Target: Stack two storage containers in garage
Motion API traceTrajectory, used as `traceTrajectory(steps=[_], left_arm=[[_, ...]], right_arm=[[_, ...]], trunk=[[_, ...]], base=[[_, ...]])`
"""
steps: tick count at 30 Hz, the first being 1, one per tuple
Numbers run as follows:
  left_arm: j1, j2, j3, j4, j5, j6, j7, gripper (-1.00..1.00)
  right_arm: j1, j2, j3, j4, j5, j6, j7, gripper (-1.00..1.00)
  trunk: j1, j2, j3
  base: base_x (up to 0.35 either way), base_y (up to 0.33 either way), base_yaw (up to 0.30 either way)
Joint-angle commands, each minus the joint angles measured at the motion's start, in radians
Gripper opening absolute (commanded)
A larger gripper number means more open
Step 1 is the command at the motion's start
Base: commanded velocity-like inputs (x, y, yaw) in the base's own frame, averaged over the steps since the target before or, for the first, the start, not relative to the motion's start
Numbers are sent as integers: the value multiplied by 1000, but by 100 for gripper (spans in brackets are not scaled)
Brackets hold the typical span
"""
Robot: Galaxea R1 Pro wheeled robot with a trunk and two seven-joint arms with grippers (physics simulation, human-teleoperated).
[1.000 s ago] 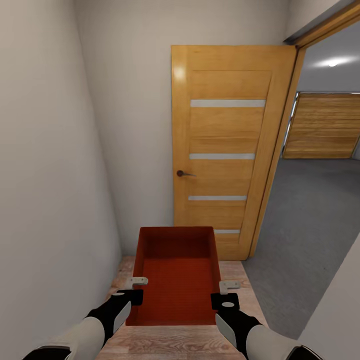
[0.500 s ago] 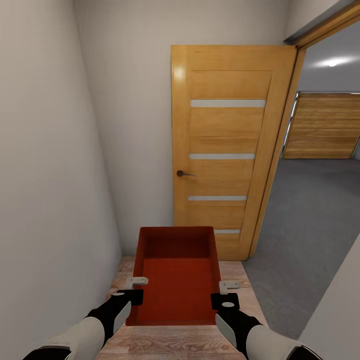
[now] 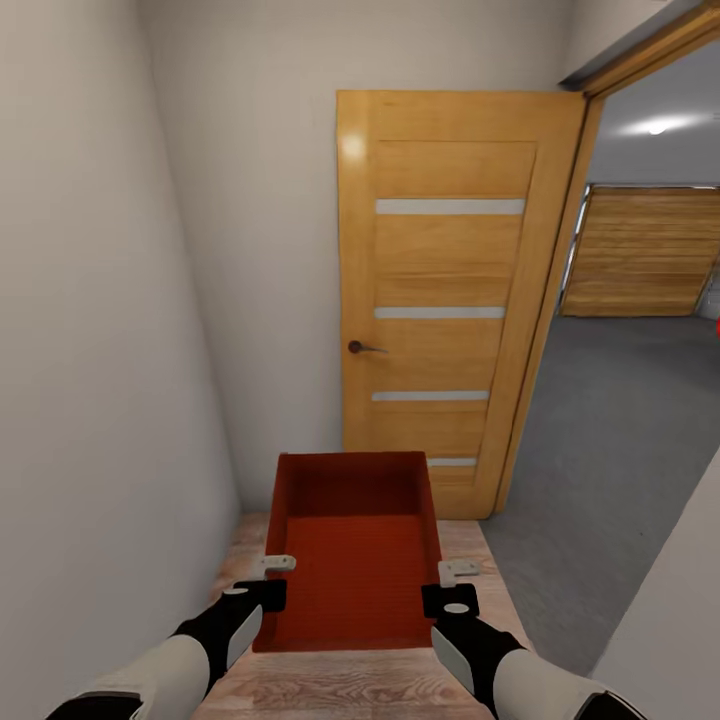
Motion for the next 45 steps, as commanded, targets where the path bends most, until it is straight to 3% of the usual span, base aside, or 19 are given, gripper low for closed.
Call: traceTrajectory(steps=[1, 19, 45], left_arm=[[-1, 18, 43, -19, -20, 6, 11, -100], [-1, 18, 43, -18, -20, 7, 10, -100], [0, 18, 43, -18, -20, 8, 10, -100]], right_arm=[[-1, 0, -11, 11, -25, -2, -7, -100], [-2, 0, -11, 11, -25, -2, -7, -100], [-2, 0, -11, 11, -25, -2, -7, -100]], trunk=[[1, -2, -2], [1, -2, -2], [1, -2, -2]], base=[[0, 0, -207], [15, 11, -239], [235, 207, -242]])
